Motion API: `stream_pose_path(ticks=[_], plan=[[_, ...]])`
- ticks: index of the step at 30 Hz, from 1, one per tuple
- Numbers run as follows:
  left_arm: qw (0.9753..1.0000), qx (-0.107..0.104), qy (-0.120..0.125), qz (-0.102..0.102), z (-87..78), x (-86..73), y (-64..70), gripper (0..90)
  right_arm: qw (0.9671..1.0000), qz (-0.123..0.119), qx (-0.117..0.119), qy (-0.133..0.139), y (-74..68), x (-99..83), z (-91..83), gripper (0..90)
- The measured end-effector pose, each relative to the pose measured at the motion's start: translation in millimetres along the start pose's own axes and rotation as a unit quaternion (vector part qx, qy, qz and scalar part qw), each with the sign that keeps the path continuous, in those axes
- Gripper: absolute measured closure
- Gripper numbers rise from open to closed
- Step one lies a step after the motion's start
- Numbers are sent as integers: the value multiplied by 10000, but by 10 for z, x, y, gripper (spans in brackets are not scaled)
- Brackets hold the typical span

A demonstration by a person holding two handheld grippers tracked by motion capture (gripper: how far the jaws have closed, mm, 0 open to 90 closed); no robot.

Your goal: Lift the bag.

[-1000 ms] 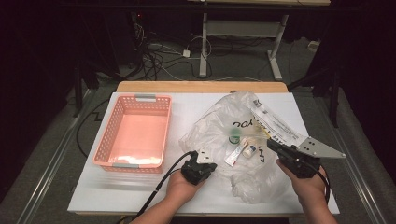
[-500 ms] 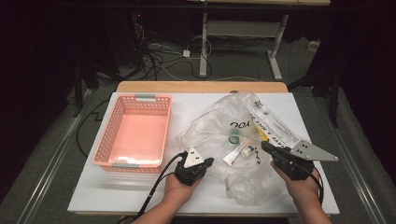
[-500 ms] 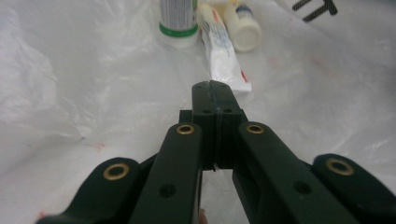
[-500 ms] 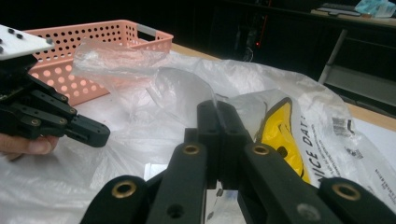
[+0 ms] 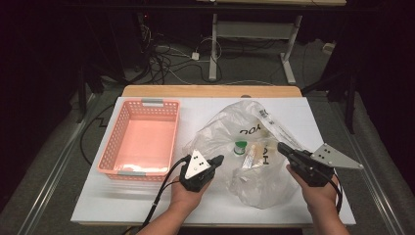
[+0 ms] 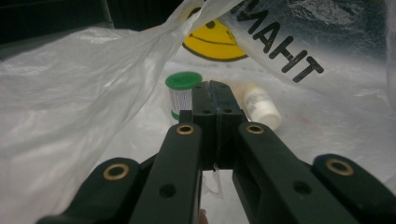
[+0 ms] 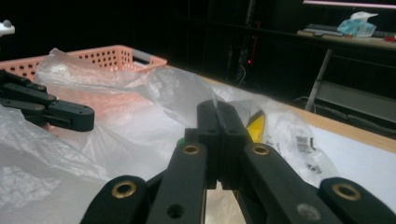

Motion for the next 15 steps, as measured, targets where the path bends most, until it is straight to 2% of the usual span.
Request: stream_pose_path(ticks=[2,4,8,15], plan=[[9999,-10,85,-73,11,39,-24,885,9999,-13,-65,81,22,38,4,900],[9999,37,159,-23,17,78,-44,885,9998,3,-133,152,41,69,8,900],[9994,74,323,-76,21,156,-74,885,9994,-62,-221,252,72,114,11,900],[9980,232,574,110,27,378,-125,885,9989,-74,-259,375,94,182,43,900]])
Point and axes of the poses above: each handheld gripper's, and its own axes: z roughly forward along the jaws, x roughly out of its top, y roughly to its right, the point moved 5 cm from there along z, roughly forward along the jaws, and after that the axes turned 3 degrees about y, right-handed, at the moved point
